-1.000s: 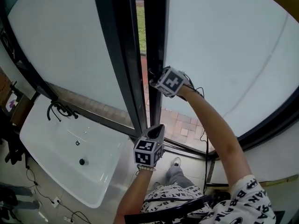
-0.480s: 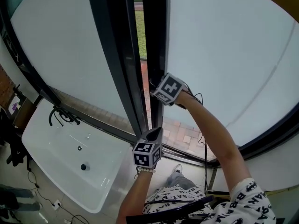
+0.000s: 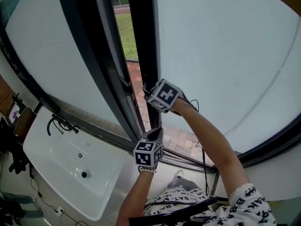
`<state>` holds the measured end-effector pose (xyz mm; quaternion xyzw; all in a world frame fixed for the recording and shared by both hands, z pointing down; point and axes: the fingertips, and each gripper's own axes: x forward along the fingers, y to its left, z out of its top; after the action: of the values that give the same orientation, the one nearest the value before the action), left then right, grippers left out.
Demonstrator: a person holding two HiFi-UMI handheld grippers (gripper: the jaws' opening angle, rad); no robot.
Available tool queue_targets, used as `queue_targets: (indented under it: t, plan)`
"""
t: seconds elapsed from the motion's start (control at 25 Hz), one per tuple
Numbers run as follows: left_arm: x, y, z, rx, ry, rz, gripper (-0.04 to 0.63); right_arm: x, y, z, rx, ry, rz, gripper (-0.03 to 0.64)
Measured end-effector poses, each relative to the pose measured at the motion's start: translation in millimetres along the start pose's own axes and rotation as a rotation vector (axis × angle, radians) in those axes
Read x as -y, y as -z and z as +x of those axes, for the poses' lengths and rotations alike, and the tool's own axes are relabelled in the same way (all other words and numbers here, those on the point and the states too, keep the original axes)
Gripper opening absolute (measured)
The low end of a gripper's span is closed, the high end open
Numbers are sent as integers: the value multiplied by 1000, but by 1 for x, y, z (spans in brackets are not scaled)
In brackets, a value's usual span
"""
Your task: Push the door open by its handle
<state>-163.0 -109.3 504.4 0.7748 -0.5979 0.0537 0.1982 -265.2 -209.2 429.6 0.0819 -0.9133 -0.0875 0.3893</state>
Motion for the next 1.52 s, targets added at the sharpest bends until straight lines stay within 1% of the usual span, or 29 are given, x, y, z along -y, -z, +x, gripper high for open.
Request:
queue_targets:
  t: [0.08, 0.28, 0.52, 0.68, 0.92, 1.12, 1.24, 1.52]
  plan:
    - [0, -6, 10, -15, -18, -17, -17, 6, -2, -2, 5, -9, 5, 49]
    - [-2, -22, 43, -19, -28, -42, -17, 34, -7, 3, 27, -24, 38, 49]
    - [-8, -46, 90, -8, -47, -56, -17, 82, -1, 8, 16, 8, 47, 49]
    - [-15, -63, 113, 20, -79, -69, -17, 116, 7, 10, 13, 27, 73, 49]
    - [-26, -74, 142, 34, -96, -100, -17, 175, 24, 13, 32, 49, 174, 44]
    - [-33, -84, 172, 25, -101, -105, -17, 232, 42, 14, 35, 73, 279, 29]
    - [-33, -89, 193, 18, -101, -95, -17, 264, 54, 12, 26, 104, 310, 23]
    - [-29, -108, 256, 17, -48, -64, -17, 344, 91, 2, 19, 176, 398, 18]
